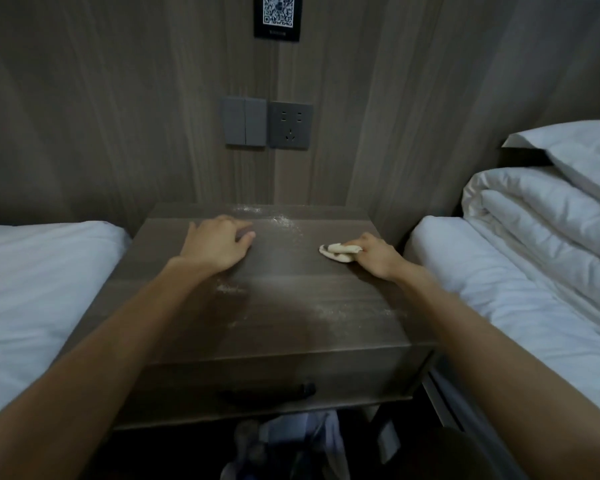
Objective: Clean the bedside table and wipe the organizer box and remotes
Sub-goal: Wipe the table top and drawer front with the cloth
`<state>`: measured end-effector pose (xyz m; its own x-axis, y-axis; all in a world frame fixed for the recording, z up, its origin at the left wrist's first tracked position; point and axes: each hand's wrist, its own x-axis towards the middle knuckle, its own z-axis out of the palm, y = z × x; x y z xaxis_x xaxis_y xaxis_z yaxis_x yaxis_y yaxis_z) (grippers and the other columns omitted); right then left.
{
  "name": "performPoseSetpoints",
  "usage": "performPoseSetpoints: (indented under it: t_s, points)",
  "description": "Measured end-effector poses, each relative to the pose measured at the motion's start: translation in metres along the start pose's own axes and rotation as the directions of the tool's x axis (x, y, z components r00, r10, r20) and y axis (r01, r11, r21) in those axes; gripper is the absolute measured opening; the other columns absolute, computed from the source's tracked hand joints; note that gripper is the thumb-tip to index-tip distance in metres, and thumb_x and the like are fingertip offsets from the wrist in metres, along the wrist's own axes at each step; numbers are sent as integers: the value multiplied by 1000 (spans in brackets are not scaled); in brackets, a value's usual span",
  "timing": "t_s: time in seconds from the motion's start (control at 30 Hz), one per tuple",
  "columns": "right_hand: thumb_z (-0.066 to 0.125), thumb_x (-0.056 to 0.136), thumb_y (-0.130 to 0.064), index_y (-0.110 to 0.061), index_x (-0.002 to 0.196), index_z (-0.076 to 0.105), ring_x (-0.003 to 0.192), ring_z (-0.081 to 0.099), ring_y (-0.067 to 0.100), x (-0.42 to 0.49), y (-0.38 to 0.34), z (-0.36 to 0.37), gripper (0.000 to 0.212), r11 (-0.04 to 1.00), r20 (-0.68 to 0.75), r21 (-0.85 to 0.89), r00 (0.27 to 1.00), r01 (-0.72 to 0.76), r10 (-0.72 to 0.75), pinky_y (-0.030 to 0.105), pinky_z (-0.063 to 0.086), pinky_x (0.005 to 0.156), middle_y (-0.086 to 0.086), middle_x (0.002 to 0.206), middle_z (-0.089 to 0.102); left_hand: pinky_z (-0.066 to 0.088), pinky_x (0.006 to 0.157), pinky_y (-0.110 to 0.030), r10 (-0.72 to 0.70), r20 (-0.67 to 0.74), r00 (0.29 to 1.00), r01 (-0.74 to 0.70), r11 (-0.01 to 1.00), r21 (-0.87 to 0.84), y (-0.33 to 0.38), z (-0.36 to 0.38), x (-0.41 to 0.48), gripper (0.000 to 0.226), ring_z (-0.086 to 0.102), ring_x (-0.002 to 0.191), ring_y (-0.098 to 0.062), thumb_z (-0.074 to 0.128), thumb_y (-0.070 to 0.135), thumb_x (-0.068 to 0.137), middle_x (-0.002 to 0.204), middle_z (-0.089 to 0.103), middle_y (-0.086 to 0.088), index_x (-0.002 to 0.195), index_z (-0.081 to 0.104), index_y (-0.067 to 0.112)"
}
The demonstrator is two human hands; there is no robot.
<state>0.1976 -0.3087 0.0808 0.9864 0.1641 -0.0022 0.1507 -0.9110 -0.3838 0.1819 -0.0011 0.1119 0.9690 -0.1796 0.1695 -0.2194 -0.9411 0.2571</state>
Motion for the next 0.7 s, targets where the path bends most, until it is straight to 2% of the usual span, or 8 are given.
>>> performPoseSetpoints:
  t_s: [0.1,0.17,0.27,0.33,0.4,0.47,0.63,0.7]
  points:
    - [44,92,-11,-32,105,72,99,62,28,-24,-13,-1,38,997,26,70,999,41,-43,40,45,82,6,107,70,39,105,-46,68,-71,995,-73,995,-61,16,-14,-31,43,51,125,-32,47,40,97,138,55,-7,138,51,29]
    - [46,91,-5,-25,103,73,88,61,28,-41,-24,-5,35,986,-108,157,993,53,-36,35,41,71,9,96,67,42,100,-40,96,-140,985,-111,989,-103,23,-23,-56,42,51,124,-30,48,36,97,138,54,-6,139,50,29]
    - [47,89,0,-23,113,71,70,55,14,-74,-45,-18,41,960,-358,222,930,170,-81,30,39,63,-2,79,63,41,100,-39,102,-207,973,-139,975,-173,28,-31,-94,41,48,127,-24,48,33,99,140,51,-3,140,48,30]
    - [47,88,0,-28,123,66,81,55,14,-97,-53,-21,49,957,-424,170,894,237,-146,31,43,71,1,89,62,39,102,-37,99,-265,959,-159,964,-215,30,-32,-116,40,46,129,-22,48,33,99,141,51,0,139,47,31]
    - [45,88,-1,-30,131,59,96,48,14,-118,-53,-19,54,961,-463,144,874,236,-145,28,40,85,5,104,56,39,101,-35,93,-346,934,-183,954,-239,31,-30,-136,40,47,127,-20,49,33,98,138,54,2,138,49,31]
    - [44,88,-4,-32,133,56,101,45,13,-139,-50,-14,55,961,-498,149,858,232,-130,27,38,93,6,109,53,42,98,-34,81,-392,916,-202,939,-278,33,-25,-155,38,51,122,-17,50,33,97,130,57,3,136,51,31]
    - [36,79,-11,-34,136,52,106,46,17,-175,-42,9,64,975,-472,87,871,202,-139,25,36,95,8,113,54,52,82,-31,74,-487,870,-276,892,-359,35,16,-204,32,64,90,-12,53,34,92,102,65,8,122,62,26]
    - [35,76,-11,-36,137,51,108,46,20,-184,-37,20,68,983,-470,48,872,179,-137,26,37,96,10,116,55,51,77,-26,49,-417,908,-227,893,-388,32,38,-220,30,62,83,-8,54,33,93,100,65,10,121,62,27]
